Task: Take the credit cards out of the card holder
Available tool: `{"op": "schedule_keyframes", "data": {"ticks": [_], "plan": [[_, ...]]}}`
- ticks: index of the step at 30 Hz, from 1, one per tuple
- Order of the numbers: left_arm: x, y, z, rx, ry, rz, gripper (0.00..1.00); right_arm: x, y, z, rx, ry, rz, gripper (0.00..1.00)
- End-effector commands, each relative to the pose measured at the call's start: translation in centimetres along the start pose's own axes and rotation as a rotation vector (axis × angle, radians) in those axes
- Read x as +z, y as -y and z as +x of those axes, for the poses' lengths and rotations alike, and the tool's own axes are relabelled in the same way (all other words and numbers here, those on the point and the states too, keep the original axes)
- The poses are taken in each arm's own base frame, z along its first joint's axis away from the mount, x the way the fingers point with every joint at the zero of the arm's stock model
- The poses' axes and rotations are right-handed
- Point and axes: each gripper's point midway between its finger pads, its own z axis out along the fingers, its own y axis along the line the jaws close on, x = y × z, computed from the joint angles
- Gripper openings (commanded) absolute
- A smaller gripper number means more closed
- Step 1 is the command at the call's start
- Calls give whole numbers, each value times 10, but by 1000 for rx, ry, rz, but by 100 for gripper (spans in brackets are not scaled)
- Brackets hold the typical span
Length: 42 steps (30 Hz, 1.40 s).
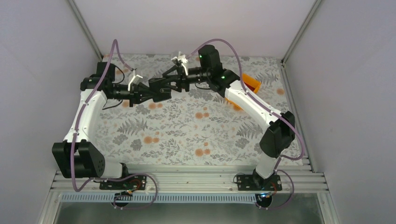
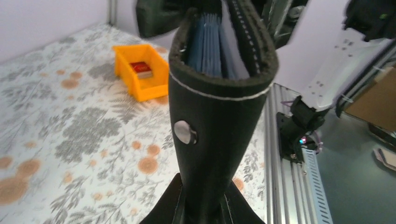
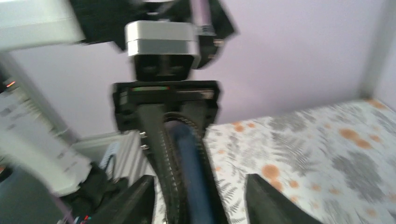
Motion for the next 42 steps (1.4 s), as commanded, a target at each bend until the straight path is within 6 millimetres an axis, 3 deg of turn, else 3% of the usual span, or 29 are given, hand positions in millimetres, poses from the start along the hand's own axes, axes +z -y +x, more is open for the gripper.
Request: {"op": "schedule_keyframes", "data": {"ticks": [1,3,5,7,10,13,21,33,37,40,42], "plan": [[-4,-38,-7,-103,-31,-175,2,-19,77,-5,155,4,451,58],[-9,-63,0,-184,-60,-305,2,-45,119,4,284,2,738,59],[-15,-83,3,-222,-74,-410,2,-60,129,12,338,8,896,56],[-21,-96,4,-251,-81,-489,2,-62,126,19,347,24,1009,52],[-26,-109,8,-282,-101,-573,2,-33,108,24,335,22,986,46],[-26,-117,15,-311,-123,-613,2,5,94,20,337,9,872,46],[-23,-115,10,-307,-115,-615,2,58,110,39,437,-45,733,40],[-17,-111,11,-304,-111,-566,2,66,135,67,461,-93,806,26],[-13,-109,13,-303,-116,-550,2,63,145,70,447,-94,858,19],[-13,-107,13,-298,-117,-542,2,57,154,74,432,-108,919,6],[-11,-104,13,-296,-118,-528,2,50,158,76,426,-115,956,4]]}}
